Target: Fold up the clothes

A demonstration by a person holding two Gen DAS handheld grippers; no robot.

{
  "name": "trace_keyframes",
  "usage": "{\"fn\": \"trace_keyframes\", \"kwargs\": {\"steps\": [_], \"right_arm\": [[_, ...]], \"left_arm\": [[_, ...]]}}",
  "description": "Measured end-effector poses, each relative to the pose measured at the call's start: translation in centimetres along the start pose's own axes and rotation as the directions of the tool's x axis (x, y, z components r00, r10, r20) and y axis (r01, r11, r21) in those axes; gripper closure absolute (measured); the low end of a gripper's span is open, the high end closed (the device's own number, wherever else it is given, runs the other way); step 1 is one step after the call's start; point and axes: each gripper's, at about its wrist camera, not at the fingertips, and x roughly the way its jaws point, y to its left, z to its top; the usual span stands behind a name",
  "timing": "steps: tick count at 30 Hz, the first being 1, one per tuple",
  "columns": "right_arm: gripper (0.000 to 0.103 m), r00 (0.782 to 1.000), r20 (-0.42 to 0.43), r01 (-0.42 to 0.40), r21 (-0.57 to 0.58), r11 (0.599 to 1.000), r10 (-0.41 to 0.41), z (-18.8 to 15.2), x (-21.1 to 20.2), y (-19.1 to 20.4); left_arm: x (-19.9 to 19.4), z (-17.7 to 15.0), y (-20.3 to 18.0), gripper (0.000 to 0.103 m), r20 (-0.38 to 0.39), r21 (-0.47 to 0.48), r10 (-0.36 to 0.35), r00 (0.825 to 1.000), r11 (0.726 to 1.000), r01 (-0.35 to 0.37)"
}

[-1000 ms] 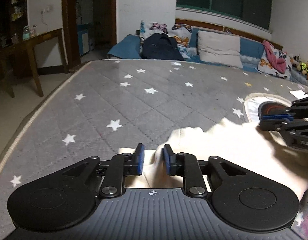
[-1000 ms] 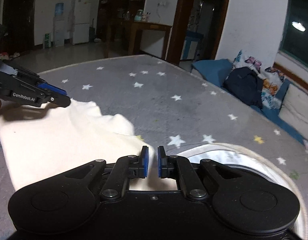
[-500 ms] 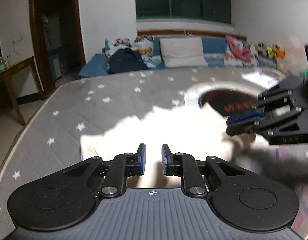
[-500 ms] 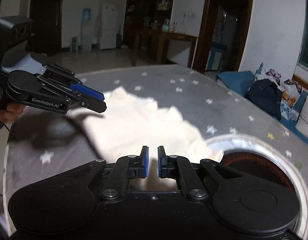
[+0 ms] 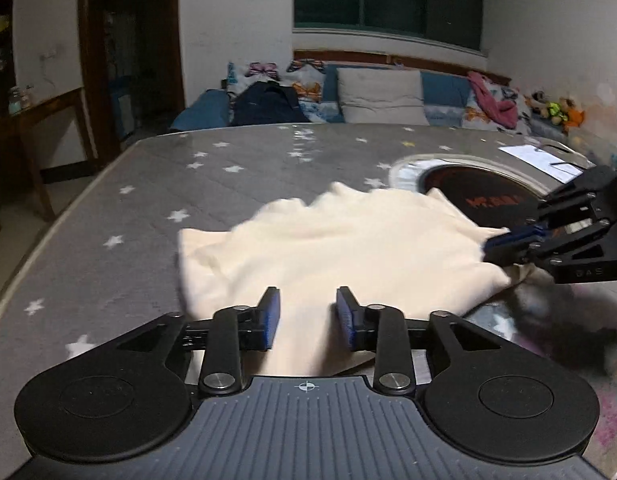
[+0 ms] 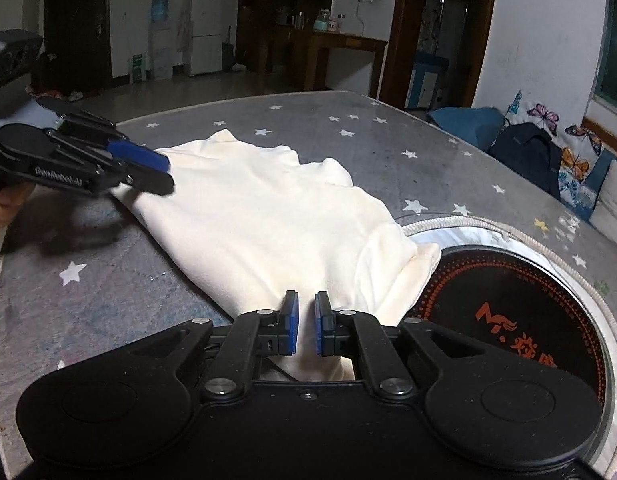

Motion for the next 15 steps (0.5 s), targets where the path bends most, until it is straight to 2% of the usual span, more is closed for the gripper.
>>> {"fn": "trace_keyframes", "kwargs": {"steps": [5,9,12,15], "right_arm": [[0.095,1.0,0.007,0.004,-0.002,1.0,-0.004,0.3,-0.4,0.2],[0.093,1.0,0.022,0.009,-0.01,1.0,-0.009,0.7,-0.9,0.3],[0.093,1.0,0.02,0.004,-0.019,1.0,-0.004,0.8,-0.7,0.6],[0.093,1.0,0.014,0.002,-0.028,1.0,-0.002,0.7,-0.5,0.9]], "left_arm": [[-1.3,0.5,3.4,0.072,0.009,-0.138,0.042,0.999,0.99,-0.04],[-0.7,0.4,5.7,0.072,-0.03,-0.267,0.04,0.999,0.963,-0.046],[0.2,0.3,6.3,0.084,-0.052,-0.306,0.013,0.999,0.952,-0.028],[0.7,0.3,6.4,0.088,-0.057,-0.326,-0.012,0.998,0.945,-0.008]]}}
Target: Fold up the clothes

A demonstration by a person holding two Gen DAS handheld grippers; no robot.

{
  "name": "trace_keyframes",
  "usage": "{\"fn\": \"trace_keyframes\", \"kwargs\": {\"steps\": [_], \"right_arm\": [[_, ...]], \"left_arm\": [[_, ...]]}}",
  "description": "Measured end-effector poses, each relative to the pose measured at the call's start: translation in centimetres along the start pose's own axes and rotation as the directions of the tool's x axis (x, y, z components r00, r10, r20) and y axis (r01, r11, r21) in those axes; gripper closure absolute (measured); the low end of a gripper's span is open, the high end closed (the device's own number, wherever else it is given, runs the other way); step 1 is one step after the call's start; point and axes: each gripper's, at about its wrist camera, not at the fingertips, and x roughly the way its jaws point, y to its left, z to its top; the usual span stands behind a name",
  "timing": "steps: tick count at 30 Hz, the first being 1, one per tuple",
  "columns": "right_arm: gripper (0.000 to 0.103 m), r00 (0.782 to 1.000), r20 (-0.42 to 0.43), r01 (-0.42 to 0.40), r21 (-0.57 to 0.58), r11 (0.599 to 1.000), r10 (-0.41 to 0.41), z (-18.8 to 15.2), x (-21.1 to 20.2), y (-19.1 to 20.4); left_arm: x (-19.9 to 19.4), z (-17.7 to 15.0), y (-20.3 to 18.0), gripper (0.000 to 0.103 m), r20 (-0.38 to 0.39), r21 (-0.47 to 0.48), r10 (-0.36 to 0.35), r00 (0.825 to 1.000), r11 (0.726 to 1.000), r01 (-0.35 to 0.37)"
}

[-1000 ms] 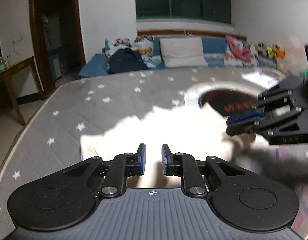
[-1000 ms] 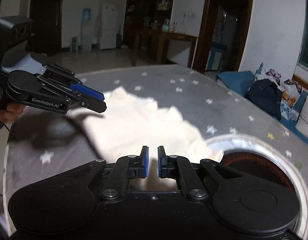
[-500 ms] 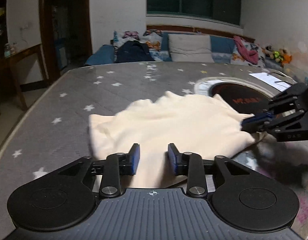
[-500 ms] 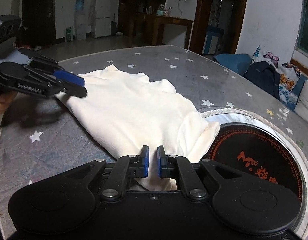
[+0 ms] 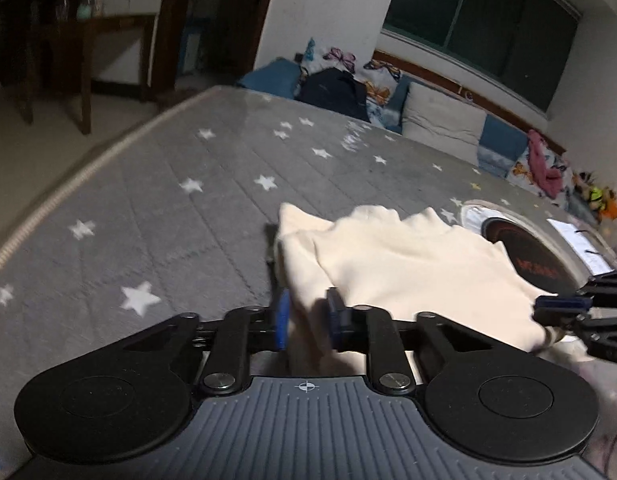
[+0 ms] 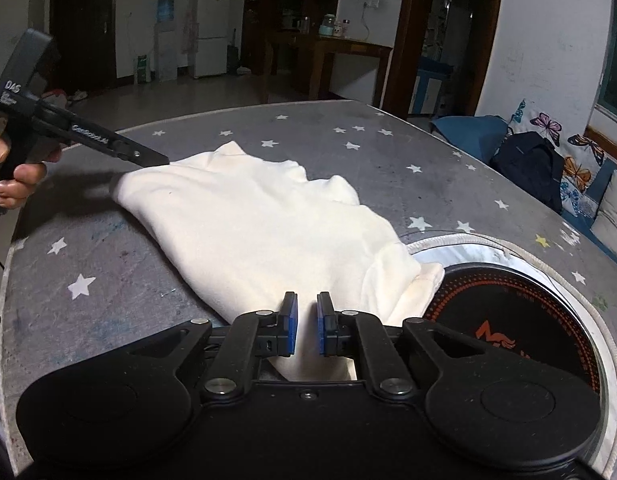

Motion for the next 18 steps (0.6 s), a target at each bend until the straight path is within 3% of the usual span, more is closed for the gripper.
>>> {"fn": "trace_keyframes", "kwargs": {"steps": [4,10,18], "right_arm": [[0.093,1.0,-0.012,-0.001,0.001,1.0,0.001,-0.2,0.2,-0.1],[0.093,1.0,-0.012,-0.009,-0.006,1.0,0.009,0.1,0.1,-0.3],[0.093,0.998,0.028,0.054,0.06,0.997,-0.055,2.4,2.2,-2.9]], "left_arm": [[0.0,0.3,-0.3,0.096,0.027,0.015,0.011,1.0,1.0,-0.012],[0.5,0.4,-0.9,0.098,0.023,0.075,0.124,0.992,0.989,-0.125],[-1.1,3.0,-2.7,0.097,0.111,0.087,0.05,0.993,0.994,-0.06]]}}
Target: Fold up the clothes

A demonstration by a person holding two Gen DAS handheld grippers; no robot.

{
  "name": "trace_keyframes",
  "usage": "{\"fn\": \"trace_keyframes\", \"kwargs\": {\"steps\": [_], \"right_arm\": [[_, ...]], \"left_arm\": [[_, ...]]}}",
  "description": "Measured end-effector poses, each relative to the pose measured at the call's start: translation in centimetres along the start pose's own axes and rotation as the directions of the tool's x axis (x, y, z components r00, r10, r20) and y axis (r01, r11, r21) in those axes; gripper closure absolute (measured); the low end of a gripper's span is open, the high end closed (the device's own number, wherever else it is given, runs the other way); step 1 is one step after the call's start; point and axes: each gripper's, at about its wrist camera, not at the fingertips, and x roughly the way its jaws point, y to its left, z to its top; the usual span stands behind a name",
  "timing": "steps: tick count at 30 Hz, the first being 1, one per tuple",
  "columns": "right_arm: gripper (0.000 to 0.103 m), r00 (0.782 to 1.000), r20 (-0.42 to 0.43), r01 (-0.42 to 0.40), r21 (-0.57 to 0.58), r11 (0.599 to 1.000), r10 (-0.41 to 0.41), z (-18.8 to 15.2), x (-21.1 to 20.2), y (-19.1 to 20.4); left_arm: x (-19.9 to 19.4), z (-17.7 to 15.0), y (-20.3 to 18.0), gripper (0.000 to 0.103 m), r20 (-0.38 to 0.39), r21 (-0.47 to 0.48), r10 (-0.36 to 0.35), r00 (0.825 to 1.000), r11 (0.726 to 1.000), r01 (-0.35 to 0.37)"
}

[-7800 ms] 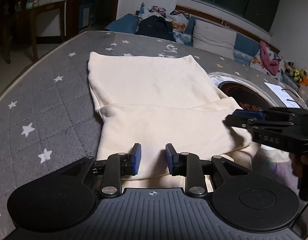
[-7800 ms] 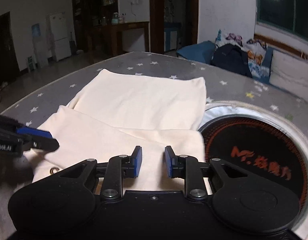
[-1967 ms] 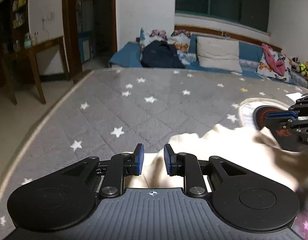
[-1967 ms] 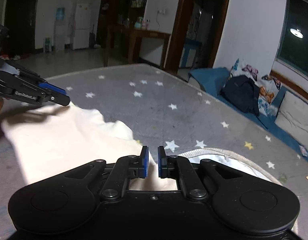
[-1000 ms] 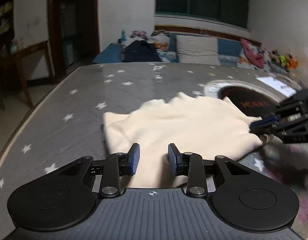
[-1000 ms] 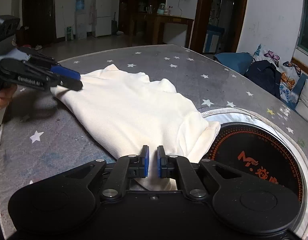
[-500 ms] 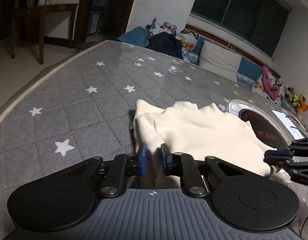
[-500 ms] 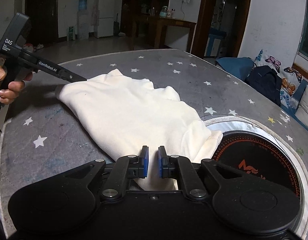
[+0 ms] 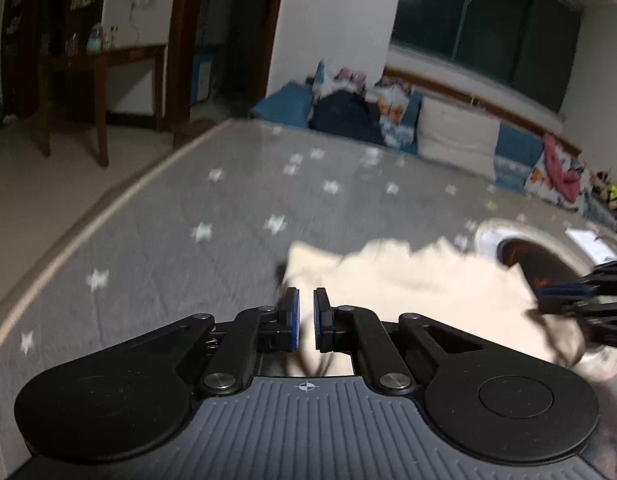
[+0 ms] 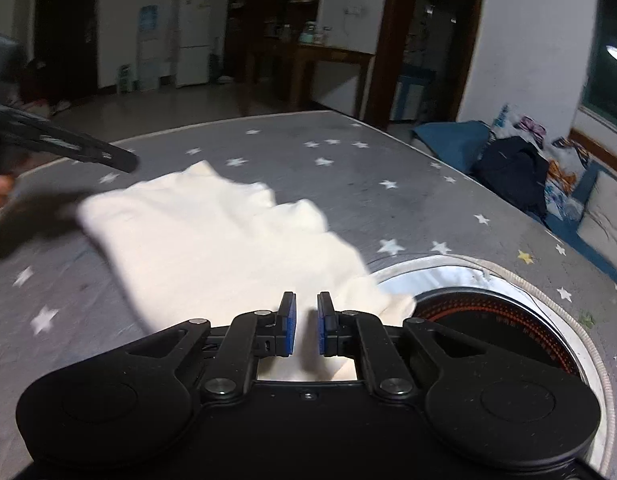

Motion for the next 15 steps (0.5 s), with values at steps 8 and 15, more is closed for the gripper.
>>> {"fn": "trace_keyframes", "kwargs": {"steps": [8,15], "right_arm": [[0.086,0.998,-0.058,0.038,0.033,0.999,-0.036,-0.3,3.2,-1.4],[0.084,0.997,-0.029,0.076,0.076,0.994,-0.074,-0.4,0.8,-2.0]], "left_arm": [[4.3,0.7,-2.1,0.089,-0.088,0.065,-0.002,0.996,0.998,0.008],[6.4,-0.1,-2.6,0.066,-0.152,0.092,0.058,0.987,0.995,-0.045]]}}
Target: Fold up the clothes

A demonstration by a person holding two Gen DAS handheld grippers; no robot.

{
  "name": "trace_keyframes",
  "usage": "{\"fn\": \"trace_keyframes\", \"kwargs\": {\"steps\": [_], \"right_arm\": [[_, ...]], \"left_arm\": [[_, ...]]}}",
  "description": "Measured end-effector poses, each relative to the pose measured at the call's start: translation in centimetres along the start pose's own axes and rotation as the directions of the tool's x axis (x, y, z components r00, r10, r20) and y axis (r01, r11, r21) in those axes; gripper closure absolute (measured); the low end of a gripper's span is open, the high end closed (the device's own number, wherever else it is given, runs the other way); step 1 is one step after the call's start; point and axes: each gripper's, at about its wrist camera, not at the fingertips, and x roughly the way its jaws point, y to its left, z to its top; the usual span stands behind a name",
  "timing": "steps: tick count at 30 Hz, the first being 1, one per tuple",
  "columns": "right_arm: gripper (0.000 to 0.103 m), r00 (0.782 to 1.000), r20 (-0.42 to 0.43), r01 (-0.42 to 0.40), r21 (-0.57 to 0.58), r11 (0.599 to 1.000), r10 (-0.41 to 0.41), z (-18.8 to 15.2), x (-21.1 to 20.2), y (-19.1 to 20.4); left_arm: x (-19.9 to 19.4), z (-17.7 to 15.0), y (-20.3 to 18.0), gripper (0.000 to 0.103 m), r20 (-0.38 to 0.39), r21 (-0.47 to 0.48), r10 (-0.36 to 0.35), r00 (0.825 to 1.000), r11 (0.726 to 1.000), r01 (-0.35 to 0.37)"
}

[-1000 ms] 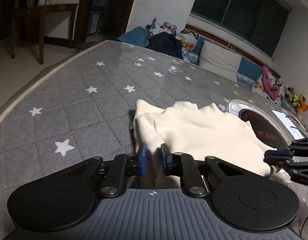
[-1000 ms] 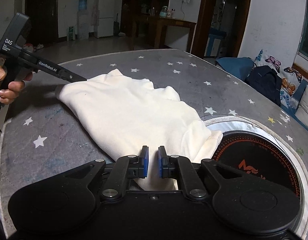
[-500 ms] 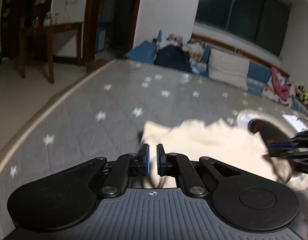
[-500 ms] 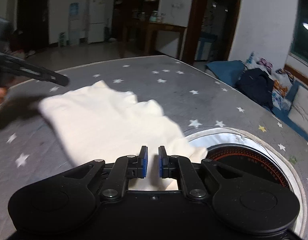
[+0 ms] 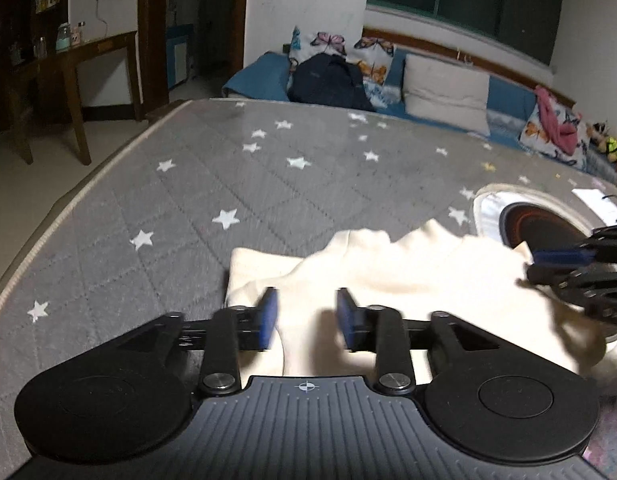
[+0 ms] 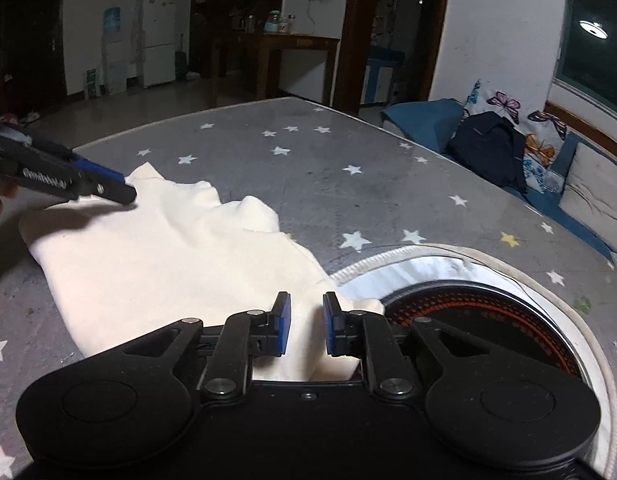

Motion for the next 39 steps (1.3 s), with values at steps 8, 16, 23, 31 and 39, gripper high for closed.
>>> {"fn": "trace_keyframes", "kwargs": {"steps": [8,16,23,31,39], "right_arm": [[0.067,0.998,0.019,0.05,0.074,0.996,-0.051,-0.7,-2.5,-0.4],[0.052,0.994,0.03,0.1,0.152,0.983,-0.106,-2.1,-4.4,0.4],[0.036,0.985,0.056,0.149,0.207,0.967,-0.164,-3.4,-7.0,0.6],[0.016,0.968,0.085,0.206,0.282,0.937,-0.238,-5.2,-10.1,0.3],[0.001,0.952,0.092,0.246,0.339,0.908,-0.292,-6.6,-12.1,-0.5]], "left_arm": [[-1.4,-0.1,-1.1,0.048,-0.004,-0.017,0.037,0.999,0.999,-0.037],[-5.2,-1.0,-3.5,0.03,0.035,-0.009,0.072,0.997,0.997,-0.072],[-7.9,-2.1,-5.6,0.023,0.05,-0.008,0.106,0.993,0.994,-0.106],[-10.3,-3.7,-6.9,0.019,0.05,-0.026,0.156,0.987,0.988,-0.155],[-11.9,-4.6,-6.9,0.018,0.049,-0.075,0.203,0.978,0.977,-0.199]]}}
